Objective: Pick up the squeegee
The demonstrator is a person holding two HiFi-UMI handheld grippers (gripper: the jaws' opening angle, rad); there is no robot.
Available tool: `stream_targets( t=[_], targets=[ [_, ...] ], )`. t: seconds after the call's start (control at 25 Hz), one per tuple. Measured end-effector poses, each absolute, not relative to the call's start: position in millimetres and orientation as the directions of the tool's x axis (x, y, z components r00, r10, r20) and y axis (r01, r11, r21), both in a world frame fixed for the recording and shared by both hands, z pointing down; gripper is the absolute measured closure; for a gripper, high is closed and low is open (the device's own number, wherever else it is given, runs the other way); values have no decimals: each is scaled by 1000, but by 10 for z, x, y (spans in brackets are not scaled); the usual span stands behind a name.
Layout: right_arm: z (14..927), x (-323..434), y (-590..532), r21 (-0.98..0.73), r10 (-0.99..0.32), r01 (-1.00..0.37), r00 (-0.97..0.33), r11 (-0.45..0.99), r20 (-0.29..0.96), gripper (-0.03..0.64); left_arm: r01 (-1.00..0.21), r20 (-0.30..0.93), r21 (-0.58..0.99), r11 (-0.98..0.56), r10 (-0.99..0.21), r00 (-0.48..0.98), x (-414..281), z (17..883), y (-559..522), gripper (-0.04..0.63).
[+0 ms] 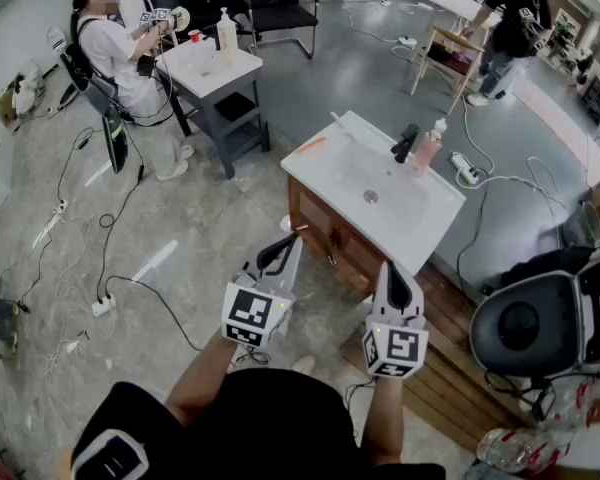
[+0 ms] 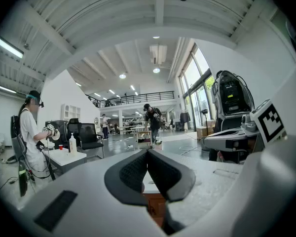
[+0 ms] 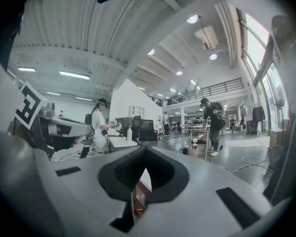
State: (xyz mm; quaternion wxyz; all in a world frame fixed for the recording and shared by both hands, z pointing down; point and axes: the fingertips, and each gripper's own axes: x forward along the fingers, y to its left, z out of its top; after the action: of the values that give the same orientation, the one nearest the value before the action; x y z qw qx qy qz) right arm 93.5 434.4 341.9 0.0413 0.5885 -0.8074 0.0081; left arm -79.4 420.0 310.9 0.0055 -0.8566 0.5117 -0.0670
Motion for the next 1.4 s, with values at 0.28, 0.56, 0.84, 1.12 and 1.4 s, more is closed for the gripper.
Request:
stream_targets(
  t=[0.28,0.56,0.84,1.12,1.4],
  targets=[
    [3458,863,4105,36,-948,-951,-303,307,94,618,-877,126,-66,-475,-876,465,-876,3166,3941,594],
    [3547,792,3631,32,-952,-957,-282,287,122,618,-874,153,-46,-484,-868,473,-966,3282,3437,594],
    [3632,754,2961,20,-956,-966,-254,259,145,618,-861,188,-37,-508,-849,493,-1013,3424,2755,594],
    [3592,553,2318,17,-965,-977,-208,213,159,618,-840,220,-2,-543,-819,529,-1242,3441,2072,594],
    [3621,347,1882,7,-972,-984,-174,178,161,618,-809,204,-11,-588,-793,574,-1361,3461,1584,594]
  ],
)
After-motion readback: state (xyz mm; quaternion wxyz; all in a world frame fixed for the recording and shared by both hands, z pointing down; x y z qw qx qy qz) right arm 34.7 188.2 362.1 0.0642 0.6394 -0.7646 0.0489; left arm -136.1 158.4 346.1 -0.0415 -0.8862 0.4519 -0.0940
